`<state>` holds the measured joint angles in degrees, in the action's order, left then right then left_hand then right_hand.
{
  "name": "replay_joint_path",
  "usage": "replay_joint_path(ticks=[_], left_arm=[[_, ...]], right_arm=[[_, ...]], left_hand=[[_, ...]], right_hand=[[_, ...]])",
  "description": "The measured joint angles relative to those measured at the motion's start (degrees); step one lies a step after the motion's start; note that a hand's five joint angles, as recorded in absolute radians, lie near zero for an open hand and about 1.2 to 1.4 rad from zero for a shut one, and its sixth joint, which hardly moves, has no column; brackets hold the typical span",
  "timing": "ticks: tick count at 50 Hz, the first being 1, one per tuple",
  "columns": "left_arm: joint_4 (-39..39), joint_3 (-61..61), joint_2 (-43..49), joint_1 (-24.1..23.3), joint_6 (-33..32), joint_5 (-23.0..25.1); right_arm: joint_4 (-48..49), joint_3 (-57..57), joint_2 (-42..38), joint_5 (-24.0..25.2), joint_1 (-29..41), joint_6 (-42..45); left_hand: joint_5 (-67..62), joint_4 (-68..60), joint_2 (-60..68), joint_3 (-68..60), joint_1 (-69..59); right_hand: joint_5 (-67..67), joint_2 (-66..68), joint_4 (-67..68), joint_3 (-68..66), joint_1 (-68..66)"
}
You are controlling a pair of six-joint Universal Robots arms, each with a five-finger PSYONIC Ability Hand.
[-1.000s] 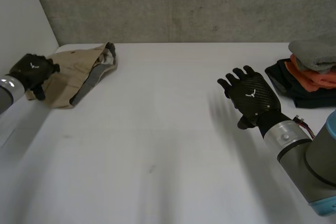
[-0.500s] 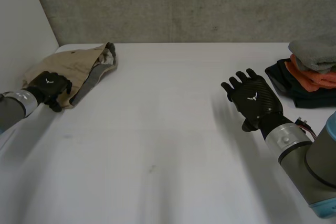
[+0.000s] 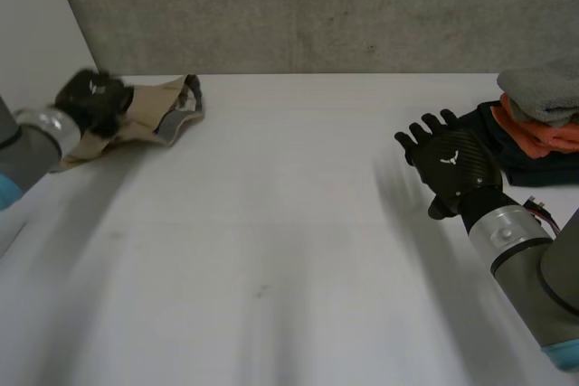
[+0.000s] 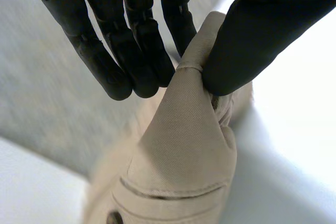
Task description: Fold the laundry.
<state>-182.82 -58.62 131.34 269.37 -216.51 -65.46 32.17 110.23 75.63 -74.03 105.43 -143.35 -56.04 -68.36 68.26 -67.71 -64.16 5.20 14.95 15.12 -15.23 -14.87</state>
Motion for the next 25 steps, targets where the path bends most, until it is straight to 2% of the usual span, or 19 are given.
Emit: replay_joint_path(ticks=[5, 10, 12, 14, 17, 18, 19, 20, 22, 23, 24, 25], left_arm=[[-4.1, -4.0, -9.6, -7.3, 10.6, -2.0], [-8.7, -8.8, -16.0, -19.5, 19.0, -4.8], [-9.6, -9.9, -16.6, -22.9, 20.0, -5.4], [-11.0, -11.9, -16.6, -29.8, 20.7, -6.6], [-12.1, -13.5, -14.8, -36.9, 20.3, -7.9], [-12.5, -14.0, -13.4, -40.1, 19.8, -8.5], [-12.6, -14.1, -12.7, -41.3, 19.5, -8.8], [-13.0, -14.2, -10.2, -44.9, 18.5, -9.9], [-13.1, -13.9, -7.3, -48.2, 17.1, -11.2], [-12.9, -13.8, -5.9, -49.6, 16.3, -12.0], [-12.6, -13.4, -4.2, -51.3, 15.2, -13.2], [-12.2, -13.2, -3.1, -52.4, 14.4, -14.3]], right_arm=[[-0.1, -0.8, 0.5, -0.5, -1.7, -1.8], [-0.7, -2.8, 0.9, -2.2, -5.7, -5.5], [-1.0, -3.3, 0.9, -2.7, -6.8, -6.4], [-1.8, -4.6, 0.8, -3.6, -9.4, -8.5], [-2.7, -5.9, 0.6, -4.3, -11.6, -10.2], [-3.3, -6.6, 0.3, -4.6, -12.8, -10.9], [-3.4, -6.8, 0.2, -4.6, -13.1, -11.1], [-4.2, -7.7, -0.4, -4.8, -14.3, -11.7], [-5.1, -8.6, -1.1, -4.9, -15.2, -12.0], [-5.6, -9.0, -1.5, -5.0, -15.5, -12.1], [-6.3, -9.5, -2.0, -5.0, -15.9, -12.2], [-6.9, -9.9, -2.5, -5.0, -16.0, -12.2]], left_hand=[[0.0, 0.0, 0.1, 0.0, 0.0], [-0.6, 0.0, 0.2, -0.2, 0.0], [-0.8, 0.0, 0.2, -0.2, 0.0], [-0.8, 0.0, 0.2, -0.2, 0.0], [-0.8, -0.1, 0.2, -0.2, 0.0], [-0.8, -0.1, 0.2, -0.2, 0.0], [-0.8, -0.1, 0.2, -0.2, 0.0], [-0.7, 0.1, 0.0, -0.1, 0.0], [-0.5, 0.3, -0.4, 0.2, 0.1], [10.6, 13.0, -12.9, 12.3, 11.3], [17.1, 19.5, -20.4, 18.7, 18.3], [17.1, 19.5, -20.4, 18.7, 18.3]], right_hand=[[0.0, 0.0, 0.0, 0.0, 0.0], [0.0, 0.0, 0.0, 0.0, 0.0], [0.0, 0.0, 0.0, 0.0, 0.0], [0.0, 0.0, 0.0, 0.0, 0.0], [0.0, 0.0, 0.0, 0.0, 0.0], [0.0, 0.0, 0.0, 0.0, 0.0], [0.0, 0.0, 0.0, 0.0, 0.0], [0.0, 0.0, 0.0, 0.0, 0.0], [0.0, 0.0, 0.0, 0.0, 0.0], [0.0, 0.0, 0.0, 0.0, 0.0], [0.0, 0.0, 0.0, 0.0, 0.0], [0.0, 0.0, 0.0, 0.0, 0.0]])
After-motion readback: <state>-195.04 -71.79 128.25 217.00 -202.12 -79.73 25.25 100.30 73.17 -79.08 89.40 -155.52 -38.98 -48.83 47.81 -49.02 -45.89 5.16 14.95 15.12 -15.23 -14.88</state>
